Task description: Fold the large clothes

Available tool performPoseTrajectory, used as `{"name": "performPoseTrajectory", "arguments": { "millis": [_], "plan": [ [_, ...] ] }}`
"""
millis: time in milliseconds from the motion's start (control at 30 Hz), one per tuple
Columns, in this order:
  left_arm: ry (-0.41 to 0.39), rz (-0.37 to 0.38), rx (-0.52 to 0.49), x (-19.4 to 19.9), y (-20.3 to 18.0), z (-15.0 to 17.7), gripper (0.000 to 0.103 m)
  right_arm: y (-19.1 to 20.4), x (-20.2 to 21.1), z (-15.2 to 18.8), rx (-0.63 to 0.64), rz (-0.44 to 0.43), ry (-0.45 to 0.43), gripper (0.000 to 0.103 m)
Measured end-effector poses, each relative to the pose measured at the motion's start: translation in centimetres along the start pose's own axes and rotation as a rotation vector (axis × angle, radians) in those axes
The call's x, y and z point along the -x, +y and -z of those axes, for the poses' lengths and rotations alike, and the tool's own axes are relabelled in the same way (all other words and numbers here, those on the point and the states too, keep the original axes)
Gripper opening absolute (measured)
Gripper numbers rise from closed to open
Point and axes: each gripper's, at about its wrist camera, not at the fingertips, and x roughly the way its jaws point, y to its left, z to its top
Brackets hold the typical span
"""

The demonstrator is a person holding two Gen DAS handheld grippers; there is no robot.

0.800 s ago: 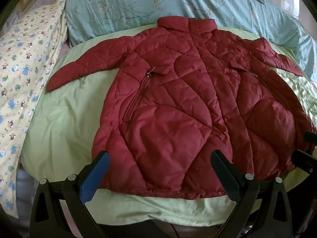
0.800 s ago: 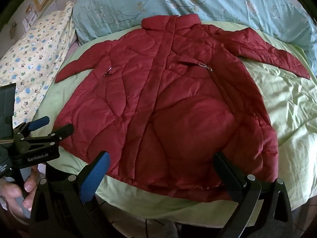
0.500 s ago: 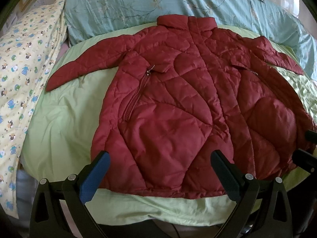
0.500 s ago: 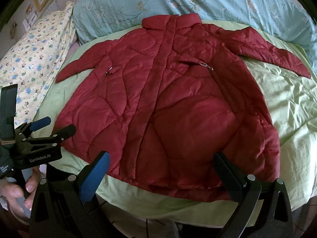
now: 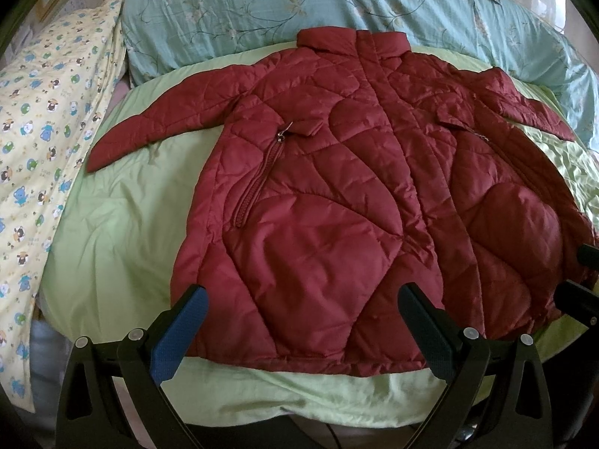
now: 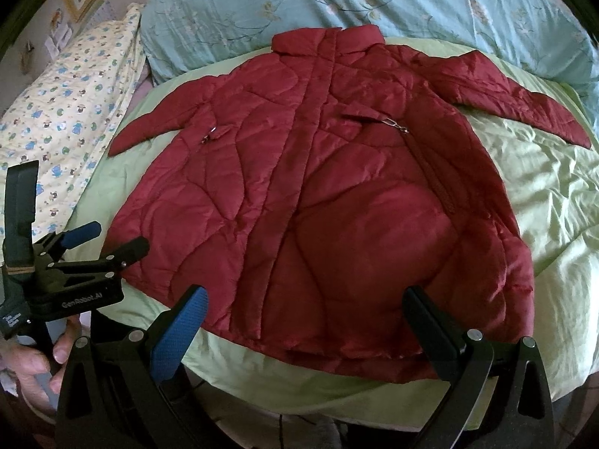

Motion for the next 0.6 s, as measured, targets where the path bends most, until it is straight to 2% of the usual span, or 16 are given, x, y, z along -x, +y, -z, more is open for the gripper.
{"name": "performPoseTrajectory", "arguments": {
  "millis": [200,267,600],
  "plan": [
    [-0.005,-0.003,0.0,-0.06,0.01,-0.08,0.102,0.33,0.18,-0.23,-0.006,-0.025,-0.02,0.103],
    [-0.001,-0.001,-0.001,-0.07,0.01,-0.08,0.102,0.28,0.04,-0.26,0.003,-0.004,0.007,0.103],
    [0.01,-0.012,-0.009,-0.53,0.07,-0.41,0.102,0.39,-0.13,-0.73,0.001,-0.014,0.026,0.103]
  ]
}}
